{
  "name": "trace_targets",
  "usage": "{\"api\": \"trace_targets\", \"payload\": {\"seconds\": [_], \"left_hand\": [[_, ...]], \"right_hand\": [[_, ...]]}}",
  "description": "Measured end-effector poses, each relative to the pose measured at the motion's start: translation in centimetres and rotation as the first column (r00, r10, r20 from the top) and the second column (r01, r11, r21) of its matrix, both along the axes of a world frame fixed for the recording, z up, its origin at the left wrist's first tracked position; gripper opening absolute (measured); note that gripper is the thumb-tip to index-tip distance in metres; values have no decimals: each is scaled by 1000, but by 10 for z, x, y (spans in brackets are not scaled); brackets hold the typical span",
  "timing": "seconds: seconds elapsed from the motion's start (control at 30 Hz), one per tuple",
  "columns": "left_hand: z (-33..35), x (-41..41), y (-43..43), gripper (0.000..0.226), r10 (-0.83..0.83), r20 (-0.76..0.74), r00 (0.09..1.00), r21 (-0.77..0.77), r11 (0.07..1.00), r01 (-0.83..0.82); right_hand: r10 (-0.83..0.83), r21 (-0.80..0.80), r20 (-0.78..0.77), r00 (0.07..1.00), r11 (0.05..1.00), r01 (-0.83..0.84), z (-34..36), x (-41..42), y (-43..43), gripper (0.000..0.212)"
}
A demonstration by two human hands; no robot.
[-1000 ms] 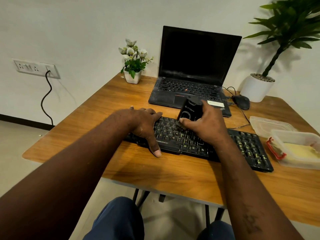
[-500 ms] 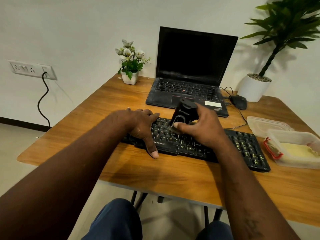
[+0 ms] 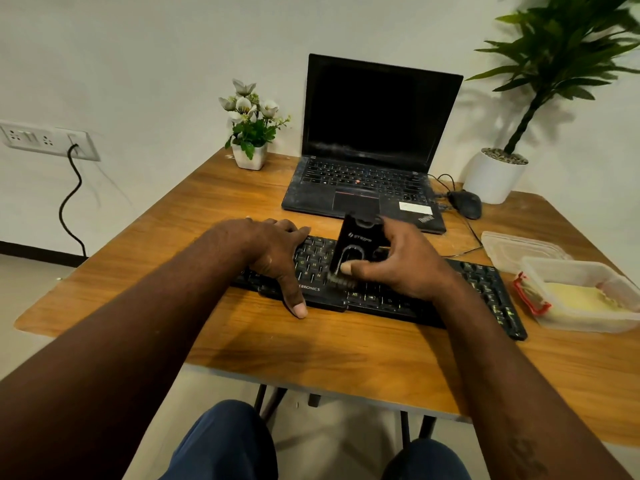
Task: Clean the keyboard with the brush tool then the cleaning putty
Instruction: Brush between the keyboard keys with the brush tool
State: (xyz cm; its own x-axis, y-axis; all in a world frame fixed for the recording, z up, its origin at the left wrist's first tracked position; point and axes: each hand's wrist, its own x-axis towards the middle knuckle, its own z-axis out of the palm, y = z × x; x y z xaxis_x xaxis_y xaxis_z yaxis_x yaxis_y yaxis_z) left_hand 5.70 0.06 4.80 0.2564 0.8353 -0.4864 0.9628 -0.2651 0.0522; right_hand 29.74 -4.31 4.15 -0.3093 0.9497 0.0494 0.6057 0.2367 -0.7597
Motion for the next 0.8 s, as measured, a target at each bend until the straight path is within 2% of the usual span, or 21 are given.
{"api": "trace_targets", "payload": {"seconds": [0.07,0.1,0.2,0.27,0.37,0.43,0.47,0.5,0.57,0.63,0.67,0.73,0.8], "left_hand": [[0,1,0,172,3,-7,1000,1,1000,-3],[1,1,-1,172,5,-10,1000,-2,1000,-5],[3,3,0,173,17,-15,1000,-12,1000,-17],[5,4,0,173,21,-29,999,-16,1000,-22],[7,8,-2,174,30,-48,998,-38,999,-32],[11,13,-3,173,39,-66,997,-59,997,-43],[13,17,-4,173,42,-82,996,-64,997,-47],[16,20,-4,173,42,-103,994,-65,997,-49],[20,27,-4,171,36,-143,989,-61,997,-45],[21,30,-3,166,32,-170,985,-52,998,-42],[21,30,-2,164,30,-183,983,-48,998,-39],[20,29,-1,164,24,-202,979,-42,999,-33],[19,29,0,164,20,-205,978,-44,999,-29]], "right_hand": [[95,-71,-12,995,993,-96,-3,2,2,50],[60,-40,5,998,997,-60,-4,2,6,50],[-210,202,117,971,962,184,-3,2,20,65],[-285,293,108,953,925,243,-2,3,22,70],[-102,108,-74,992,988,110,-6,10,14,55],[33,-12,-90,995,999,-34,-10,13,5,50],[59,-14,-67,996,998,-60,-12,13,4,50],[27,26,-26,999,999,-26,-13,13,7,50],[-186,171,69,980,970,172,-15,13,19,62],[-423,327,134,896,873,363,-15,14,31,71],[-461,372,114,880,841,392,-15,15,33,70],[-353,291,-10,935,894,341,-12,18,26,63],[-112,110,-107,988,986,124,-7,16,9,51]]}}
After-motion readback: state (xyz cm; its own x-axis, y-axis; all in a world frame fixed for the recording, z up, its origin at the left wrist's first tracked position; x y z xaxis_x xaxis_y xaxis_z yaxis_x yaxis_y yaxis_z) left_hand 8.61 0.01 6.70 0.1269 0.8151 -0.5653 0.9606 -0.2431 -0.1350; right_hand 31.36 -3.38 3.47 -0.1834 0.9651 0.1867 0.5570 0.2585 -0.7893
